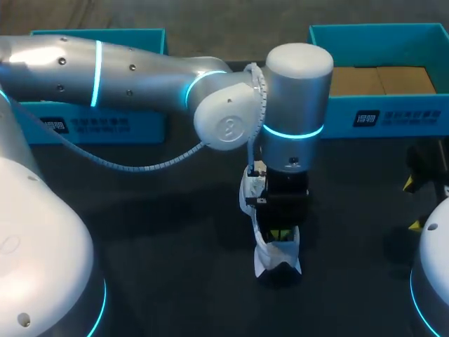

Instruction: Take the shoe out of the shoebox, open the shoe tongue, remove and reinsert the insole, then place the shoe into the shoebox

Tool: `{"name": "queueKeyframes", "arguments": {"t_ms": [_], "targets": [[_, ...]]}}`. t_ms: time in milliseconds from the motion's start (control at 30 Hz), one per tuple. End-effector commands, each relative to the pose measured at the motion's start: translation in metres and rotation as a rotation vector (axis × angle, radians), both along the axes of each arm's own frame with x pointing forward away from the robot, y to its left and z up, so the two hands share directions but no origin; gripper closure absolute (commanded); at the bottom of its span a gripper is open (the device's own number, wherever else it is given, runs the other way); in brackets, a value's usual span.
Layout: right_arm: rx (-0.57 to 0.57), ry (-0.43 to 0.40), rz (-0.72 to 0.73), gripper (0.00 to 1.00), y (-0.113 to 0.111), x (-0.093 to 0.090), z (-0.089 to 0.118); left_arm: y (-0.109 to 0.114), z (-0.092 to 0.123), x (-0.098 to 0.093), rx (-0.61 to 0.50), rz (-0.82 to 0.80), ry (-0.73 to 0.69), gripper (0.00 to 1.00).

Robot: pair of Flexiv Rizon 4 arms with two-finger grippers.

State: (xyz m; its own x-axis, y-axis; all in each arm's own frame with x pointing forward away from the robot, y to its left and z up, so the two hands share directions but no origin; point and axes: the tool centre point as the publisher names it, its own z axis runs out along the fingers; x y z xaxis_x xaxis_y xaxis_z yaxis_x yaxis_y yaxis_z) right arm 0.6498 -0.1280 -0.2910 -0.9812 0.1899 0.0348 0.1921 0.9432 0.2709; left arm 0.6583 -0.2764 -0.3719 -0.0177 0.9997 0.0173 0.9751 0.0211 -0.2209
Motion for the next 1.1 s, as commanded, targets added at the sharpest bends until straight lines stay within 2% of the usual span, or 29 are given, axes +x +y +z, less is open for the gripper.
{"name": "queueKeyframes", "arguments": {"t_ms": [33,300,500,567,633,667,700,767,800,867,933,1100], "targets": [[-0.001,-0.003,0.0,0.0,0.0,-0.002,0.0,0.012,0.013,0.003,-0.022,0.015,-0.046,1.0],[-0.001,-0.003,0.0,0.0,0.0,-0.002,0.0,0.009,0.012,0.02,-0.039,0.034,-0.11,1.0],[-0.001,-0.003,0.0,0.0,0.0,-0.002,0.0,0.009,0.009,0.024,-0.014,0.045,-0.119,1.0],[-0.001,-0.003,0.0,0.0,0.0,-0.002,0.0,0.009,0.009,0.027,-0.008,0.055,-0.122,0.92],[-0.001,-0.003,0.0,0.0,0.0,-0.002,0.0,0.01,0.01,0.029,-0.004,0.063,-0.121,0.8],[-0.001,-0.003,0.0,0.0,0.0,-0.002,0.0,0.011,0.012,0.029,-0.003,0.065,-0.121,0.67],[-0.001,-0.003,0.0,0.0,0.0,-0.002,0.0,0.012,0.013,0.028,-0.002,0.069,-0.119,0.6],[-0.001,-0.003,0.0,0.0,0.0,-0.002,0.0,0.014,0.015,0.027,-0.002,0.074,-0.115,0.52],[-0.001,-0.003,0.0,0.0,0.0,-0.002,0.0,0.016,0.015,0.027,-0.002,0.075,-0.109,0.45],[-0.001,-0.003,0.0,0.0,0.0,-0.002,0.0,0.019,0.014,0.027,0.001,0.084,-0.102,0.18],[-0.001,-0.003,0.0,0.0,0.0,-0.002,0.0,0.022,0.014,0.025,0.004,0.09,-0.099,0.02],[-0.001,-0.003,0.0,0.0,0.0,-0.002,0.0,0.031,0.019,0.019,-0.007,0.102,-0.079,0.0]]}}
